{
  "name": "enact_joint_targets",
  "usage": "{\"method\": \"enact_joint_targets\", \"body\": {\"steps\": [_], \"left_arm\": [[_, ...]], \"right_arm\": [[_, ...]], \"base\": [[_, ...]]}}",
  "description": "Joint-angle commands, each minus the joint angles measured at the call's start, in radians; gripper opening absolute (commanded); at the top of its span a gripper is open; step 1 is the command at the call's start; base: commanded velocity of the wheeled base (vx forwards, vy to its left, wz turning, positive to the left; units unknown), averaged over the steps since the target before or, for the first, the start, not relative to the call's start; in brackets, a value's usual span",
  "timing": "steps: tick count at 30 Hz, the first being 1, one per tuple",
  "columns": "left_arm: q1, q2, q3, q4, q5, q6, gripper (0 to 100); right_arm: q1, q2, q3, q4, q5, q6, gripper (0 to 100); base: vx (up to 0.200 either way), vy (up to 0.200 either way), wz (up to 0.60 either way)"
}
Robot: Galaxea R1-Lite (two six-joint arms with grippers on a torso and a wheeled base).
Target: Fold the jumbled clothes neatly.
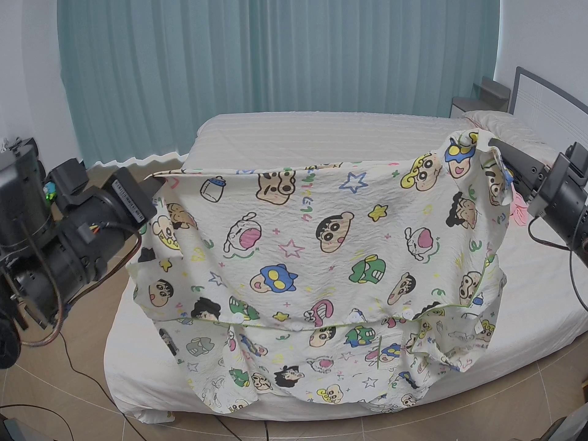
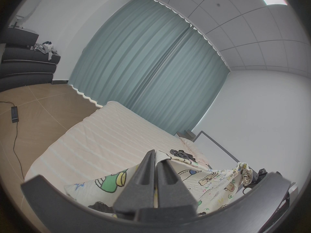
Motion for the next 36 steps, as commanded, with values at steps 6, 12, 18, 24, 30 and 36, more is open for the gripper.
{"method": "enact_joint_targets", "body": {"steps": [6, 12, 18, 24, 30, 36], "left_arm": [[0.09, 0.292, -0.164, 0.002, -0.049, -0.003, 0], [0.144, 0.471, -0.313, 0.003, -0.048, -0.003, 0], [0.167, 0.605, -0.422, 0.011, -0.048, 0.003, 0], [0.196, 0.815, -0.581, 0.092, -0.046, 0.003, 0], [0.215, 0.959, -0.705, 0.149, -0.039, 0.003, 0], [0.219, 1.089, -0.905, 0.273, 0.01, 0.0, 0]], "right_arm": [[-0.053, 0.279, -0.124, -0.048, -0.003, -0.008, 0], [-0.067, 0.426, -0.262, -0.048, -0.006, -0.008, 0], [-0.069, 0.543, -0.345, -0.042, -0.006, -0.009, 0], [-0.069, 0.707, -0.412, -0.045, -0.006, -0.009, 0], [-0.072, 0.838, -0.49, -0.033, -0.02, -0.009, 0], [-0.075, 0.965, -0.616, 0.018, -0.075, -0.009, 0]], "base": [[0.2, 0.0, 0.0], [0.2, 0.0, 0.0], [0.167, 0.0, 0.0], [0.0, 0.0, 0.0], [0.0, 0.0, 0.0], [0.0, 0.0, 0.0]]}}
